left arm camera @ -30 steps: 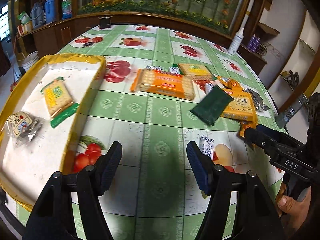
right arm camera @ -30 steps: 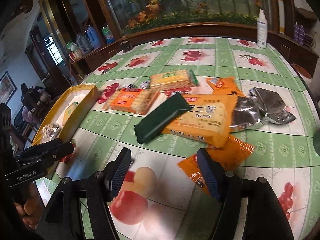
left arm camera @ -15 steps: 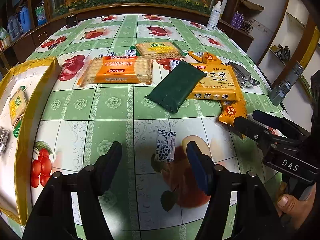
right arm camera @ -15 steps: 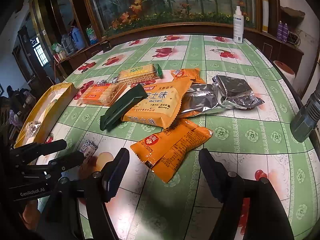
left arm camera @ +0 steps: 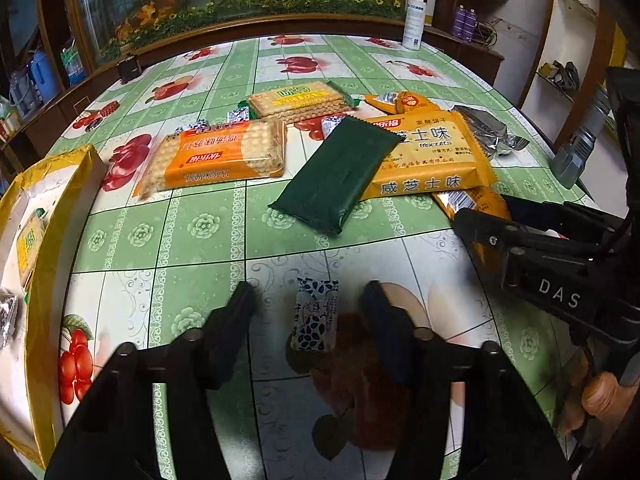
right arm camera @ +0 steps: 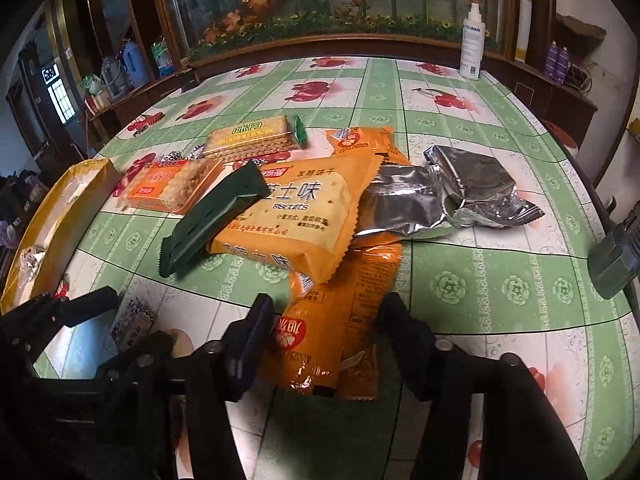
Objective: Organize snacks
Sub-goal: 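Grasp the small wrapped candy with the left gripper while the right grasps the orange wafer pack, then carry the orange wafer pack into the tray and release it with the right gripper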
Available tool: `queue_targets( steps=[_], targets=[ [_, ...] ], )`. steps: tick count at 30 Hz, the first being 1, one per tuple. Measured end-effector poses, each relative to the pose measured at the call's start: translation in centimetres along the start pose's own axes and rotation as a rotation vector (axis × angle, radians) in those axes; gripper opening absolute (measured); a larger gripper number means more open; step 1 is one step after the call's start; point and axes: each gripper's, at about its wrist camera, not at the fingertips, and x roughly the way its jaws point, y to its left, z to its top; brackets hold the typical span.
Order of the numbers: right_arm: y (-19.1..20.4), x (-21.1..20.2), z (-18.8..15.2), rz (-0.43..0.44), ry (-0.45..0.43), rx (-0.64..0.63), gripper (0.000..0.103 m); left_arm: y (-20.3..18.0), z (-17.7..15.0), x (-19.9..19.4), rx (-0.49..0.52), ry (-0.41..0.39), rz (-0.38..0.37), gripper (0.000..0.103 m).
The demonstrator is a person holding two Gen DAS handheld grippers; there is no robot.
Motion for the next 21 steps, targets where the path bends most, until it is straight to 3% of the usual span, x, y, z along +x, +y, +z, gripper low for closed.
queue_targets(
  steps=[2,10,21],
  targets=[
    [-0.7,-0.3,-0.2,0.005,-0.003,0.005,0.047,0.0,0.1,-0.1,0.008,-0.003,-0.007,0.016],
    [-2.4,-2.7,-1.7,0.039,-0.032,0.039,0.041,1.9,-0.2,-1.5,-0.066,-0.037,-0.049,0.016],
    [0.6,-5.6,-1.4,0.122,-0.076,-0.014,0.039,5.9,-0.3,-4.6,-0.172,-0.097,-0.052,0.016]
  ],
)
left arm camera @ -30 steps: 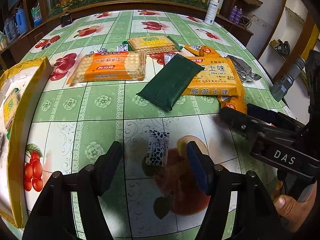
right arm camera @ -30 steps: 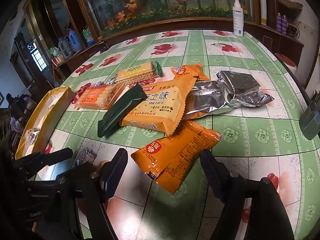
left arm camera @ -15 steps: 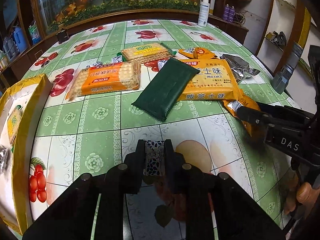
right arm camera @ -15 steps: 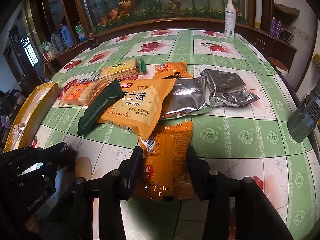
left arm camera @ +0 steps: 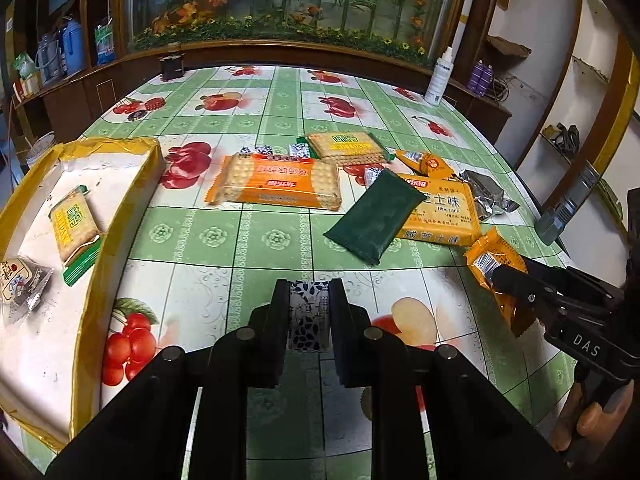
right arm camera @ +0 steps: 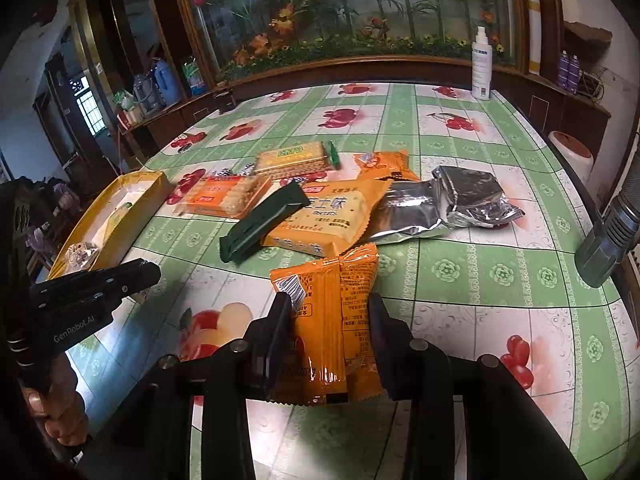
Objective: Organize snacks
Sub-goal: 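Carry the orange wafer pack into the tray and release it with the right gripper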
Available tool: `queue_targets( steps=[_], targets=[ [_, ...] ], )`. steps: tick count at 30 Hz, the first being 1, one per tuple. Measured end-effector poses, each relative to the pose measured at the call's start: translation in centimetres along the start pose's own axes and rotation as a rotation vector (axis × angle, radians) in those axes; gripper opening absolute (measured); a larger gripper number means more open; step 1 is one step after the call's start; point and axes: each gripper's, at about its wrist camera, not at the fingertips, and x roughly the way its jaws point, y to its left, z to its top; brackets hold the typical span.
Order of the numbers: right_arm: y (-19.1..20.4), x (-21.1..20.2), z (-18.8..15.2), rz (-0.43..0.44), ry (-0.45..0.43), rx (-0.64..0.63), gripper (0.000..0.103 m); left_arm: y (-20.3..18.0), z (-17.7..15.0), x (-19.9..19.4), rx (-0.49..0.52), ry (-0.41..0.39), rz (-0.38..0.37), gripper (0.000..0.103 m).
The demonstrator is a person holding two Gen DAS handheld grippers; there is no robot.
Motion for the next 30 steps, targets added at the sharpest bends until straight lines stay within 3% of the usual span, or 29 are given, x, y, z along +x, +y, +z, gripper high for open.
queue_targets(
  steps=[12,30],
  targets=[
    [6.4,-0.2,2.0,0.109,-0.027,-0.1,0.039,4.9,-0.1,-3.0,-0.097,-0.062,0.037,0.016],
    [17.9,3.5,4.7,0.33,-0.005,-0.233,0.039,14.6,-1.4,-6.4,-0.265,-0.118,0.191,0.016]
  ],
)
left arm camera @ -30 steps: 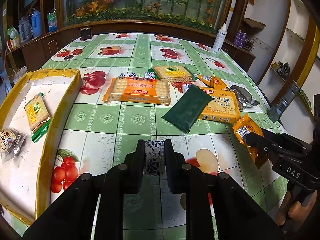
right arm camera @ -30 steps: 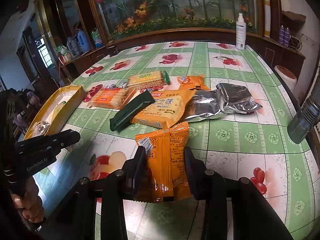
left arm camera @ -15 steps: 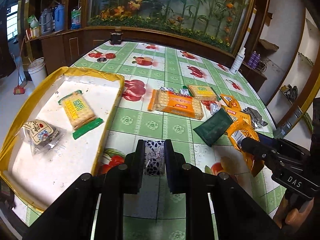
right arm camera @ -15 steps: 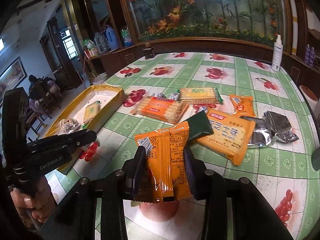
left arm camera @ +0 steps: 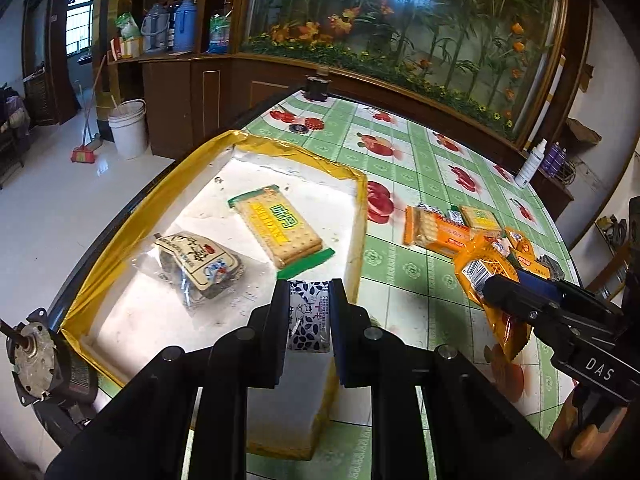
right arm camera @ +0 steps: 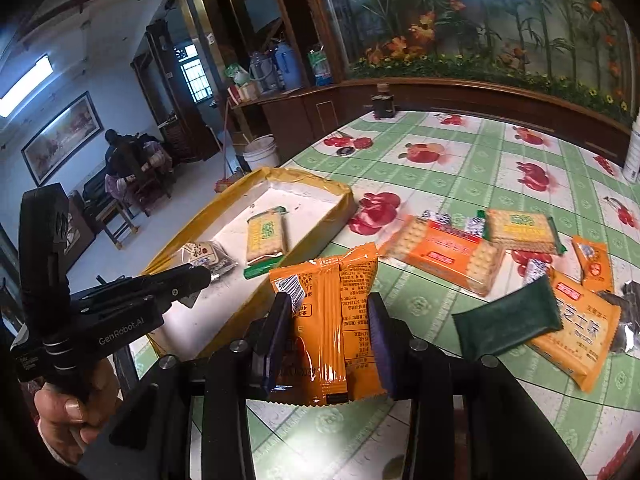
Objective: Organize snacks
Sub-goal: 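Carry the orange wafer pack into the tray and release it with the right gripper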
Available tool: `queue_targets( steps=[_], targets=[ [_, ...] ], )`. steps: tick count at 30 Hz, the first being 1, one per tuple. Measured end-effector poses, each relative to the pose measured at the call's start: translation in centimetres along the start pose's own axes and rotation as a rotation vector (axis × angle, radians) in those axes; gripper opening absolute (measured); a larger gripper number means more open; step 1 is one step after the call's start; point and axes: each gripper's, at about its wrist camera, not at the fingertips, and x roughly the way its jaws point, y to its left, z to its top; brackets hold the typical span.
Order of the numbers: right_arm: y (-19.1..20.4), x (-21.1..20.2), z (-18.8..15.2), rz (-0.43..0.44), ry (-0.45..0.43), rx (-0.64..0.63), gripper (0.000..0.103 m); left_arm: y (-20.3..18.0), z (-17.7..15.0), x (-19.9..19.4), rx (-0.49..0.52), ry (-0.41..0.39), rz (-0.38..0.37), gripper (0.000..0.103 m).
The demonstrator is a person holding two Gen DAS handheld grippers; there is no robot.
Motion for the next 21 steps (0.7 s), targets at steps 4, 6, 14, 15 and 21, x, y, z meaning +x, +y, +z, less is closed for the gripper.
queue_targets(
  steps=[4,6,14,15,21],
  targets=[
    [1.8,1.7,1.1,0.043,0.006,-0.025,0.039,1.7,0.1,0.2,-0.027,-0.002,0.032,0.016],
    [2.6,2.6,1.8,0.068,0.007,-0.028,0.039,2.6,0.1,0.4,-0.046,0.002,0.043,0.016],
    [5.6,7.5,4.4,0.136,0.031,-0.032,0.039,4.9,0.1,1.7,-0.086,0.027,0.065,0.016],
    [6.0,8.1,4.6,0.146,0.037,-0.03,0.039,5.0,0.1,1.8,-0.086,0.028,0.066,0.016],
    [7.5,11.2,4.8,0.162,0.072,-0.04,0.039,5.5,0.0,2.2,-0.092,0.034,0.077,0.016]
  ],
)
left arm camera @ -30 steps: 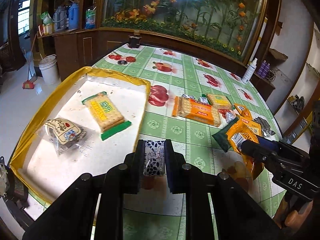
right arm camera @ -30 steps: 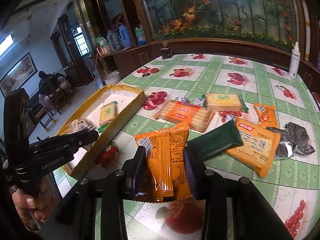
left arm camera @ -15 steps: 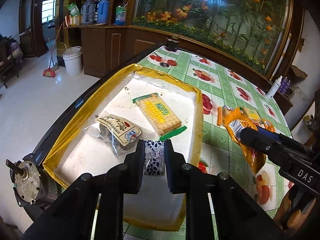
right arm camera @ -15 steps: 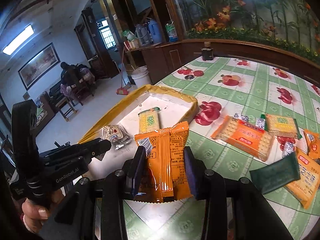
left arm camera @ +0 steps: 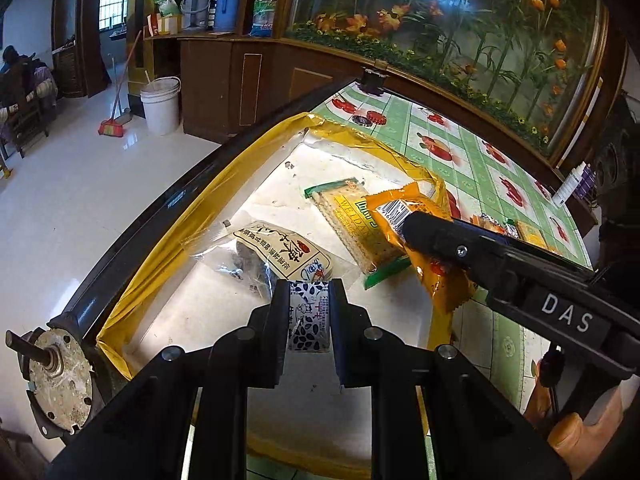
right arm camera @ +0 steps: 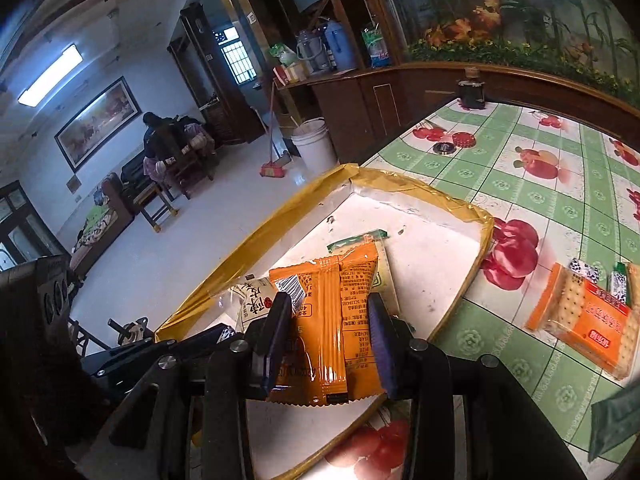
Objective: Organize snacks
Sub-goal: 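Carry the orange wafer pack into the tray and release it with the right gripper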
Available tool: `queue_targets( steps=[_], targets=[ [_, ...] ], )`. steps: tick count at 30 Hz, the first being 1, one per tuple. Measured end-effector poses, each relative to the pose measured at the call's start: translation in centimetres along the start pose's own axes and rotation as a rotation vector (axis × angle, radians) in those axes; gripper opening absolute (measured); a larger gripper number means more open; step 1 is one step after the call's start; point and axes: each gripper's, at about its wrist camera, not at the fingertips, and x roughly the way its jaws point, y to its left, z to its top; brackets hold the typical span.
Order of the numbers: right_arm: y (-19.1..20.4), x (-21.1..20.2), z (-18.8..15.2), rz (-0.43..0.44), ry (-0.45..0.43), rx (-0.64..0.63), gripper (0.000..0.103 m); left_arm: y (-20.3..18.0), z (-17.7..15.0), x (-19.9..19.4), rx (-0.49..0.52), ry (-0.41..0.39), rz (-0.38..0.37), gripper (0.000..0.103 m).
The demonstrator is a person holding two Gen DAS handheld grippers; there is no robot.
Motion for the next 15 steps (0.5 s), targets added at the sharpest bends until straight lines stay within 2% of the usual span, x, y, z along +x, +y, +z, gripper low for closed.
queue_targets(
  steps=[11,13,14,15],
  targets=[
    [-0.1,1.9,0.3,-0.016,0.035,0.007,0.042,-0.1,0.1,0.2,0.006,0.012,0.026,0.018],
    [-0.1,1.9,0.3,-0.013,0.038,0.009,0.044,0.0,0.0,0.2,0.001,0.022,0.025,0.027],
    [-0.2,1.7,0.3,-0.011,0.035,0.012,0.047,0.0,0.0,0.3,-0.002,0.025,0.028,0.037],
    [-0.2,1.5,0.2,-0.008,0.03,0.013,0.052,0.1,-0.1,0.1,-0.006,0.021,0.033,0.042]
  ],
)
